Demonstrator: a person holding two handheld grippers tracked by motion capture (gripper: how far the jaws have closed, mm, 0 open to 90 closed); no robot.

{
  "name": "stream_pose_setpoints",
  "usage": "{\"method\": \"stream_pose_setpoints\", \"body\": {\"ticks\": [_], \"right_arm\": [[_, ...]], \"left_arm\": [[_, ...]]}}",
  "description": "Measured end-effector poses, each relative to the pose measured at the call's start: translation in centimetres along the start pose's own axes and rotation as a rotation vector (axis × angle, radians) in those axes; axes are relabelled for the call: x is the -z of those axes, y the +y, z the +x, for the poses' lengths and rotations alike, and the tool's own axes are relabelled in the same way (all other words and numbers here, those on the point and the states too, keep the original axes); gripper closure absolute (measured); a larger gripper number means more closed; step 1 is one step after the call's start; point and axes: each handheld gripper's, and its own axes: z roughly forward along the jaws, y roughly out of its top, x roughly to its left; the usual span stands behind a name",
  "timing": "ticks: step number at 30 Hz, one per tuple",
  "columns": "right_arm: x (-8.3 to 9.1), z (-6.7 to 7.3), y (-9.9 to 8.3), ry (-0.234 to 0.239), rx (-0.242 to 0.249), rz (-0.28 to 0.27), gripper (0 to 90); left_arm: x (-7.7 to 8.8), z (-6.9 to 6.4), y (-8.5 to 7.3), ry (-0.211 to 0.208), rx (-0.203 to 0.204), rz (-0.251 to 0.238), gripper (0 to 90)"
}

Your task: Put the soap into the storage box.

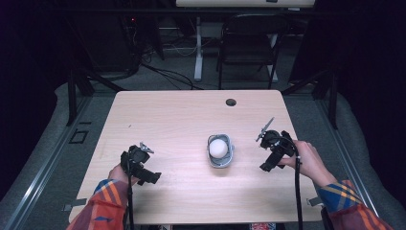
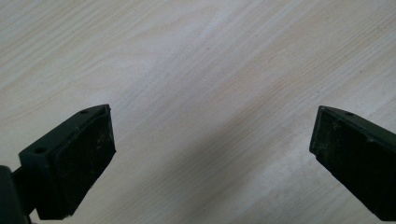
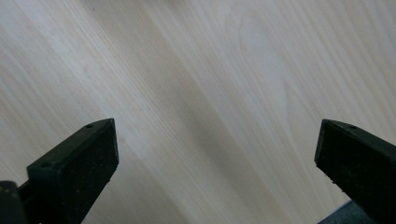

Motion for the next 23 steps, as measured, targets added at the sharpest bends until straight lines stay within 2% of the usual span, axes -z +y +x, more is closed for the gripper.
{"method": "stream_pose_setpoints", "body": {"ticks": [1,2,3,8,10,11,13,15,16,17,23], "right_arm": [[-0.3,0.1,-0.4,0.002,-0.017,-0.011,0.0],[-0.4,0.0,-0.7,-0.002,-0.002,0.015,0.0],[-0.8,0.1,-1.1,0.010,-0.018,0.009,0.0],[-2.1,0.4,-2.7,0.013,-0.036,0.029,0.0],[-2.8,0.6,-3.3,-0.009,-0.050,0.048,0.0],[-3.1,0.6,-3.5,-0.026,-0.043,0.064,0.0],[-3.7,0.8,-3.9,-0.022,-0.052,0.059,0.0],[-4.1,1.0,-4.1,-0.038,-0.039,0.071,0.1],[-4.4,1.1,-4.3,-0.024,-0.049,0.053,0.3],[-4.5,1.1,-4.3,-0.030,-0.040,0.068,0.3],[-5.2,1.0,-4.4,-0.019,-0.057,0.077,2.4]], "left_arm": [[0.0,0.0,0.0,0.000,0.000,0.001,0.1],[0.0,0.0,0.0,0.000,0.001,0.001,0.1],[0.0,0.0,0.0,-0.001,0.001,0.001,0.1],[0.0,0.0,0.0,-0.001,-0.001,0.002,0.1],[0.0,0.0,0.0,-0.002,-0.003,0.002,0.1],[-0.1,-0.1,0.0,-0.001,-0.003,-0.001,0.1],[0.0,-0.1,0.0,-0.003,-0.007,0.001,0.1],[0.1,-0.1,0.0,-0.006,-0.008,0.000,0.1],[0.1,-0.1,0.0,-0.008,-0.010,-0.001,0.1],[0.1,-0.1,0.0,-0.010,-0.010,-0.005,0.1],[0.0,-0.1,0.0,-0.017,-0.016,0.000,0.1]]}}
